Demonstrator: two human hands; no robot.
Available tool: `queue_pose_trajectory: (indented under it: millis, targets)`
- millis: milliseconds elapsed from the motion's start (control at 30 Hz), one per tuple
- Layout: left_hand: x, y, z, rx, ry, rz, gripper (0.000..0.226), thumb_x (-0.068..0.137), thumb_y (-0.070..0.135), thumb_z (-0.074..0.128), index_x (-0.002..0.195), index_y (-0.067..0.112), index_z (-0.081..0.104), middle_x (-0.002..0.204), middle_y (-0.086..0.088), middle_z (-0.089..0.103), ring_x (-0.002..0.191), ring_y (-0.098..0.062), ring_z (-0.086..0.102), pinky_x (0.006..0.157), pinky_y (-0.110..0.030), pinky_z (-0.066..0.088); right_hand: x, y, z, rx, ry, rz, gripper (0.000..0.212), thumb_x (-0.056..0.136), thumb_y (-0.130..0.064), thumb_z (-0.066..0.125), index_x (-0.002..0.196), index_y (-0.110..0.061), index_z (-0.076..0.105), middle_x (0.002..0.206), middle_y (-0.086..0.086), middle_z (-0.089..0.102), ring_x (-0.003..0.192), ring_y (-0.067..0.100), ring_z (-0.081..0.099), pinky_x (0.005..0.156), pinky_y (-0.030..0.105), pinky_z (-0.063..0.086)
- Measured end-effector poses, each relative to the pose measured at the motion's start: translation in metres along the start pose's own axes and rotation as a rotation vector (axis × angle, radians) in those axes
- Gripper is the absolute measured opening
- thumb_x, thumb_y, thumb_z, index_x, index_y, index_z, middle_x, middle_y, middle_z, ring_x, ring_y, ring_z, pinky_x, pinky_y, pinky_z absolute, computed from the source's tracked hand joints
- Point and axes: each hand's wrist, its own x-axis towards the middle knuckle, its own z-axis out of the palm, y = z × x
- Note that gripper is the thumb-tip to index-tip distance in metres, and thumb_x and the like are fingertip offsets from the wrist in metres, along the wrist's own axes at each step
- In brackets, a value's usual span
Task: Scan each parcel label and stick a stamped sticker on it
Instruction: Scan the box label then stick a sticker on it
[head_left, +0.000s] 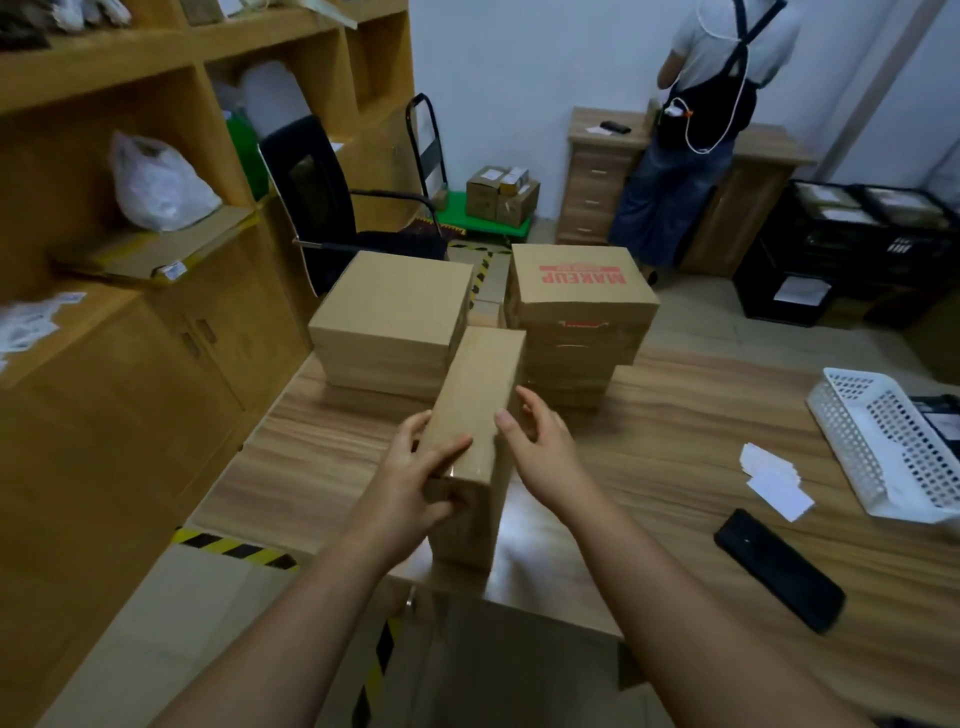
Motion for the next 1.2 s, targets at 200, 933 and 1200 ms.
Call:
queue_pose_trajectory:
  millis: [200, 933, 1200]
  targets:
    - [0.014, -0.014, 0.020, -0.171, -0.030, -0.121, 0.119, 0.065, 0.022, 0.089, 0.144, 0.061, 0.010, 0.143, 0.022, 0.035, 0.123, 0.000, 0.046, 0.098, -0.027, 0.047, -0.002, 0.015, -0.001, 0.099, 0.019, 0.065, 0.060, 0.095, -0.032, 0.059, 0.149, -0.035, 0.032, 0.139, -0.002, 0.047, 0.117, 0.013, 0.053, 0.102, 0.045, 0.049]
    - [0.041, 0.002, 0.180, 0.649, -0.424, -0.096, 0.080, 0.078, 0.080, 0.014, 0.152, 0.048, 0.010, 0.164, 0.008, -0.011, 0.150, -0.027, -0.013, 0.117, -0.050, -0.004, -0.016, 0.176, -0.089, -0.554, 0.000, 0.190, 0.054, 0.097, -0.040, 0.055, 0.148, -0.028, 0.042, 0.163, 0.002, 0.013, 0.148, 0.022, 0.010, 0.118, 0.029, 0.010]
    - [0.057, 0.040, 0.235, 0.625, -0.379, -0.123, 0.084, 0.073, 0.078, 0.014, 0.151, 0.047, 0.016, 0.164, 0.012, -0.010, 0.150, -0.024, -0.015, 0.119, -0.050, -0.007, -0.019, 0.239, -0.211, -0.499, 0.121, 0.099, 0.052, 0.094, -0.038, 0.061, 0.143, -0.024, 0.049, 0.152, 0.001, 0.036, 0.139, 0.020, 0.030, 0.117, 0.036, 0.027]
